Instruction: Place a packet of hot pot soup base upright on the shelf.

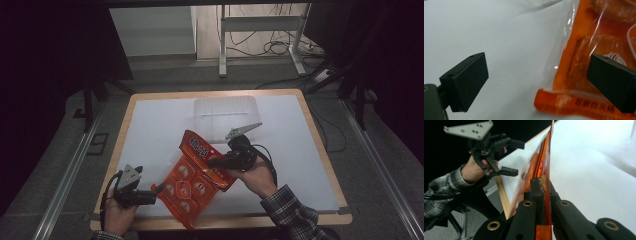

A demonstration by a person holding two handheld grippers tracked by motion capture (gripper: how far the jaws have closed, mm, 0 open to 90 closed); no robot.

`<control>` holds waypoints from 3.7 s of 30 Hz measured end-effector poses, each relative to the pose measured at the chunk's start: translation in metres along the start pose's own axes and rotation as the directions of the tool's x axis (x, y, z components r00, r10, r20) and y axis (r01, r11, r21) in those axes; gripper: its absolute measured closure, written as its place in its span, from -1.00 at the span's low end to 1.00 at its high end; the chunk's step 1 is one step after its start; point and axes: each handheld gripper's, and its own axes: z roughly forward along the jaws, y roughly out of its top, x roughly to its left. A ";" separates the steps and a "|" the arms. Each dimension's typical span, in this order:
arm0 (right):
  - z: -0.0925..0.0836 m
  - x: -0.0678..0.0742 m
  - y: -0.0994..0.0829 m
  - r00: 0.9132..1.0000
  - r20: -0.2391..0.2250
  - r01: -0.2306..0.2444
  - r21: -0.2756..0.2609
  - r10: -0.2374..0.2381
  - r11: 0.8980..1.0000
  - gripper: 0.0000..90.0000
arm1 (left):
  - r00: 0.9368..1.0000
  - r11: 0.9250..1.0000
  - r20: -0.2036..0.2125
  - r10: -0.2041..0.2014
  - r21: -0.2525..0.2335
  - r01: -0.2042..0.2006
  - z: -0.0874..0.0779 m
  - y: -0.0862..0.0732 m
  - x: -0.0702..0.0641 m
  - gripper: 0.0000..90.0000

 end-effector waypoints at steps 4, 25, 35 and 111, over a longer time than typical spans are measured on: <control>-0.009 0.001 0.007 0.999 -0.021 -0.031 -0.012 0.031 0.999 0.98 | 1.000 1.000 0.002 -0.001 -0.003 0.001 0.000 0.000 0.000 -0.92; -0.046 0.016 0.041 0.999 -0.039 -0.035 -0.053 0.033 0.998 0.98 | 1.000 1.000 0.014 0.005 0.002 -0.005 0.002 0.000 -0.002 -0.92; -0.075 0.003 0.050 0.998 0.054 -0.032 -0.097 0.037 0.995 0.98 | 1.000 1.000 0.017 0.009 0.009 -0.009 0.004 0.000 -0.002 -0.92; -0.103 -0.159 0.148 0.976 0.194 -0.057 -0.200 0.097 0.978 0.98 | 0.994 0.998 0.100 0.049 0.029 -0.052 0.011 0.001 -0.009 -0.94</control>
